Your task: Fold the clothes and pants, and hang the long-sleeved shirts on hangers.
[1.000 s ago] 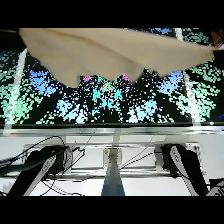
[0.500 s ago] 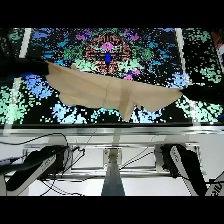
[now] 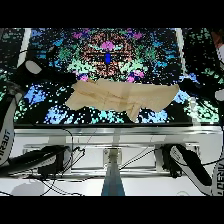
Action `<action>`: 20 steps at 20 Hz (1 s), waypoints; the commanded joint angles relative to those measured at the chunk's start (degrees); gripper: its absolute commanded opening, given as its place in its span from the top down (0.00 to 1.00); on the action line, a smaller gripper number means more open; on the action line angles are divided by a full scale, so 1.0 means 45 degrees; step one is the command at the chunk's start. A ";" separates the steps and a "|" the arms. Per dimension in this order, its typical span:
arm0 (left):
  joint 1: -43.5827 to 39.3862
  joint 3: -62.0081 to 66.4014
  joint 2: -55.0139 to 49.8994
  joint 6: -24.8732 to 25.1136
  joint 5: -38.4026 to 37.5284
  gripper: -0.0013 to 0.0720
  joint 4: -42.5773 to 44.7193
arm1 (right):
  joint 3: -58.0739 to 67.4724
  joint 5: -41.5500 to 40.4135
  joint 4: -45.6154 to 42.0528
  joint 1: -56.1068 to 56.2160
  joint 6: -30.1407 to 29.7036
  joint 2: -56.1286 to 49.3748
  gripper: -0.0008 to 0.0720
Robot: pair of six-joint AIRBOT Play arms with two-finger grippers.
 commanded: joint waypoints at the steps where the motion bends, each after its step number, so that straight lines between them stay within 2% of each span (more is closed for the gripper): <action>1: -0.0860 -0.0044 -0.0374 0.0010 0.1117 0.96 -0.0442 | -0.0083 -0.1239 -0.1549 -0.0010 0.0248 -0.1098 0.53; 3: -0.1103 -0.0044 -0.0374 0.0010 0.1112 0.96 -0.0442 | -0.0083 0.0219 -0.2487 -0.0010 0.0175 -0.1651 0.53; 7: -0.1239 -0.0044 -0.0374 0.0010 0.1117 0.96 -0.0442 | -0.0092 0.3143 -0.1807 -0.0010 -0.1472 -0.2613 0.53; 10: -0.1239 -0.0044 -0.0374 0.0010 0.1107 0.96 -0.0437 | -0.0092 0.4775 -0.1613 -0.0010 -0.2006 -0.3269 0.53; 14: -0.1234 -0.0044 -0.0374 0.0010 0.1112 0.96 -0.0437 | -0.0097 0.5867 -0.0675 -0.0010 -0.2497 -0.4099 0.54; 20: -0.1229 -0.0044 -0.0374 0.0053 0.1117 0.96 -0.0058 | -0.0155 0.6110 -0.0194 -0.0010 -0.2467 -0.4983 0.55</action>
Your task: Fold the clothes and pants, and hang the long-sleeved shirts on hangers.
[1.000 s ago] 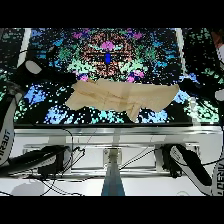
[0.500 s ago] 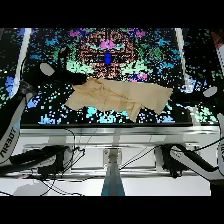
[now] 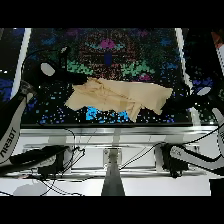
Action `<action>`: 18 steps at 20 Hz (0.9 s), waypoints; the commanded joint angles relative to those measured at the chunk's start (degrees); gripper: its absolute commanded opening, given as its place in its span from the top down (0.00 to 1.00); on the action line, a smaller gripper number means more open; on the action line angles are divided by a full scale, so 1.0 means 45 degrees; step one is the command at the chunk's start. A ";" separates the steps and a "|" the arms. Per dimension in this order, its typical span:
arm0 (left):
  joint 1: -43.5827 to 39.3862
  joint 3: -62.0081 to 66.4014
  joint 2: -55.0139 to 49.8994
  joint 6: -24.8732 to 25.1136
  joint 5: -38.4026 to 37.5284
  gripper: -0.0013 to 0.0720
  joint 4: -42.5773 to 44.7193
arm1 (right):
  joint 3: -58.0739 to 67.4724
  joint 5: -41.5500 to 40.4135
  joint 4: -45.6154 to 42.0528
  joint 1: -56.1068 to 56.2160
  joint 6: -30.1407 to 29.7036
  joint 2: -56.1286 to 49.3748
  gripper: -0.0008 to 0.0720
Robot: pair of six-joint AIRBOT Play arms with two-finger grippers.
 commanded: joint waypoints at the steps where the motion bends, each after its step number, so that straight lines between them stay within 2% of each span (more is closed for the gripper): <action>1: 0.0000 -0.0005 -0.0005 0.0010 0.0005 0.96 0.0340 | -0.0165 0.0257 0.0243 -0.0010 -0.0102 -0.0427 0.57; 3: 0.0000 -0.0005 -0.0005 0.0010 0.0015 0.96 0.0335 | -0.0277 -0.0374 0.0364 -0.0010 -0.0107 -0.0418 0.60; 5: 0.0005 -0.0005 -0.0005 0.0010 0.0049 0.96 0.0340 | -0.0272 -0.0379 0.1263 -0.0005 -0.0121 -0.0267 0.96; 10: 0.0015 -0.0005 0.0000 0.0005 0.0053 0.96 0.0340 | 0.0583 -0.0505 0.4760 -0.0005 -0.1496 0.1384 0.98; 12: 0.0015 -0.0005 0.0000 0.0010 0.0053 0.96 0.0340 | 0.1588 -0.1190 0.5843 -0.0010 -0.1496 0.2351 0.98; 15: 0.0015 -0.0005 0.0000 0.0005 0.0049 0.96 0.0335 | 0.3288 -0.3332 0.6334 -0.0010 -0.1248 0.3633 0.98; 18: 0.0058 -0.0005 0.0000 0.0005 0.0044 0.96 0.0335 | 0.4488 -0.6586 0.5561 -0.0010 0.0175 0.4580 0.98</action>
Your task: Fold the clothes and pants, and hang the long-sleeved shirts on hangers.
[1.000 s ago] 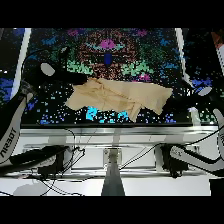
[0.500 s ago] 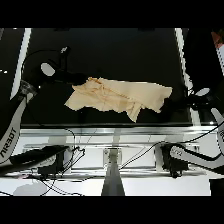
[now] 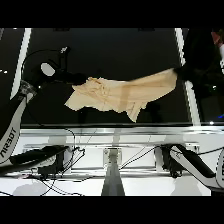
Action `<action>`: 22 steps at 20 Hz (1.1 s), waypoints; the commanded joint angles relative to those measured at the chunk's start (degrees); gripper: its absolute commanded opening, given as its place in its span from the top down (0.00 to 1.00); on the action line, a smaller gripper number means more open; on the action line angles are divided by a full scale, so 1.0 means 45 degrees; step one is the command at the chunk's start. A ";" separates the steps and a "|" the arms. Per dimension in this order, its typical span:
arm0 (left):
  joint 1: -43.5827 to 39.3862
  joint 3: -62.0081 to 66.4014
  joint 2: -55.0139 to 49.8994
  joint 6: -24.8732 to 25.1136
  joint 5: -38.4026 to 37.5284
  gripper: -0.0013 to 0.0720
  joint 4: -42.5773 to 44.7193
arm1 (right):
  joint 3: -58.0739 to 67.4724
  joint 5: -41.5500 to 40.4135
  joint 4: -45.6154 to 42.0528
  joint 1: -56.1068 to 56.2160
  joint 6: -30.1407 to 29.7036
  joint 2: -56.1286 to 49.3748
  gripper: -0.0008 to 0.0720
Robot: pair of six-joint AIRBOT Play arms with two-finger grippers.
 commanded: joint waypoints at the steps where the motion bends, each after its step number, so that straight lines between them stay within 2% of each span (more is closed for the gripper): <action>1: 0.0112 0.0000 0.0015 0.0000 -0.0010 0.96 0.0000 | 0.1379 -0.3968 -0.0447 -0.0010 0.1341 0.1146 0.98; 3: 0.0398 0.0005 0.0214 -0.0005 -0.0039 0.96 -0.0034 | 0.1695 -0.5265 -0.0962 -0.0010 0.1520 0.1477 0.98; 6: 0.1292 0.0491 0.1239 0.0000 -0.0049 0.96 -0.0049 | 0.1943 -0.5770 -0.1535 -0.0010 0.1520 0.1729 0.98; 10: 0.3337 0.2297 0.3623 0.0000 0.0495 0.96 -0.0049 | 0.1967 -0.6071 -0.1316 -0.0005 0.1787 0.2089 0.98; 12: 0.4289 0.2948 0.4940 0.0000 0.1933 0.96 -0.0044 | 0.1967 -0.6086 -0.0423 -0.0005 0.2259 0.2375 0.98; 14: 0.4891 0.3070 0.6309 0.0000 0.4129 0.96 -0.0044 | 0.1967 -0.6096 0.0937 0.0010 0.2263 0.2764 0.98; 16: 0.5149 0.3070 0.7514 0.0005 0.5921 0.96 0.0010 | 0.1967 -0.6071 0.1447 0.0019 0.2215 0.3332 0.98; 17: 0.5173 0.3070 0.8038 0.0005 0.6547 0.96 0.0131 | 0.1967 -0.6071 0.1428 0.0019 0.2059 0.3687 0.98; 19: 0.5173 0.3070 0.8854 0.0005 0.6999 0.96 0.0884 | 0.1967 -0.5901 0.1389 0.0019 0.0821 0.4401 0.98; 22: 0.5173 0.3055 0.9666 -0.0005 0.6183 0.96 0.2433 | 0.1967 -0.4435 0.0986 0.0015 -0.1107 0.5576 0.98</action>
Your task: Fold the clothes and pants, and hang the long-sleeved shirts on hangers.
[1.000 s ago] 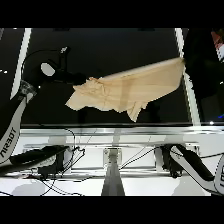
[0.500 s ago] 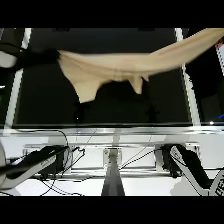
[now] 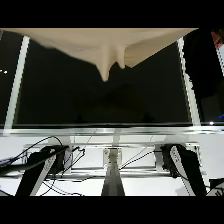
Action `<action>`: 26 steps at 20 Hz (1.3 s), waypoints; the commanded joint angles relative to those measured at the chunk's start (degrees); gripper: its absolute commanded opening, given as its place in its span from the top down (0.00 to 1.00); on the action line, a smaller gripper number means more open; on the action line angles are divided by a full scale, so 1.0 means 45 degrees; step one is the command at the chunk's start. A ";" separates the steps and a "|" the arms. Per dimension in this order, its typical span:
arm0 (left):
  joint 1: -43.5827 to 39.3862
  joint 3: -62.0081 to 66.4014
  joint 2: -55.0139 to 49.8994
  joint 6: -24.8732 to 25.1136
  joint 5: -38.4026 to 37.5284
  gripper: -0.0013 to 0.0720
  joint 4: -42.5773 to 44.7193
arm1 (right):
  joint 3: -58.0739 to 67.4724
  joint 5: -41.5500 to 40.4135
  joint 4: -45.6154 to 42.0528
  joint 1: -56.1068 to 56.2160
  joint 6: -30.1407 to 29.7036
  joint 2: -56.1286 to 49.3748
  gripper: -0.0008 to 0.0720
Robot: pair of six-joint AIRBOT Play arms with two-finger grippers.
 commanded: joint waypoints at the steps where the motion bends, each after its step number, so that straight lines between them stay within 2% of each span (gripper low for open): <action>1: 0.0107 0.0034 0.1107 -0.0005 -0.0374 0.96 0.1452 | 0.0005 0.1783 -0.0282 0.0010 -0.1860 0.1365 0.98; 4: 0.0102 0.0029 0.1151 -0.0005 -0.2686 0.96 0.1617 | 0.0005 0.3468 -0.0831 0.0010 -0.1851 0.2346 0.98; 6: 0.0107 0.0000 0.0816 -0.0010 -0.4133 0.96 0.1656 | 0.0005 0.3852 -0.1651 0.0010 -0.1836 0.2807 0.98; 7: 0.0102 -0.0029 0.0491 -0.0165 -0.4799 0.96 0.1647 | -0.0005 0.4017 -0.2594 0.0010 -0.1564 0.2837 0.98; 8: 0.0073 -0.0180 -0.0058 -0.0821 -0.5508 0.96 0.1564 | -0.0102 0.4376 -0.3687 0.0005 -0.0563 0.2633 0.98; 10: -0.0267 -0.0821 -0.1617 -0.1098 -0.6805 0.96 0.1098 | -0.0500 0.5586 -0.5260 0.0010 0.1054 0.1477 0.98; 13: -0.1282 -0.1647 -0.4750 -0.1088 -0.7499 0.96 0.0442 | -0.1360 0.6183 -0.5008 0.0010 0.1234 -0.1326 0.98; 16: -0.2210 -0.1647 -0.7713 -0.1088 -0.6543 0.96 -0.0724 | -0.1452 0.5848 -0.4313 0.0010 0.1234 -0.4537 0.98; 19: -0.2560 -0.1647 -0.9355 -0.1088 -0.4614 0.96 -0.3191 | -0.1452 0.4420 -0.3687 0.0010 0.1234 -0.6717 0.98; 22: -0.2633 -0.1647 -0.9884 -0.1093 -0.2249 0.96 -0.5391 | -0.1452 0.2074 -0.2968 0.0010 0.1234 -0.7592 0.98; 26: -0.2905 -0.1647 -0.9904 -0.1093 0.0364 0.96 -0.6173 | -0.1452 -0.0583 -0.2555 0.0010 0.1229 -0.7713 0.98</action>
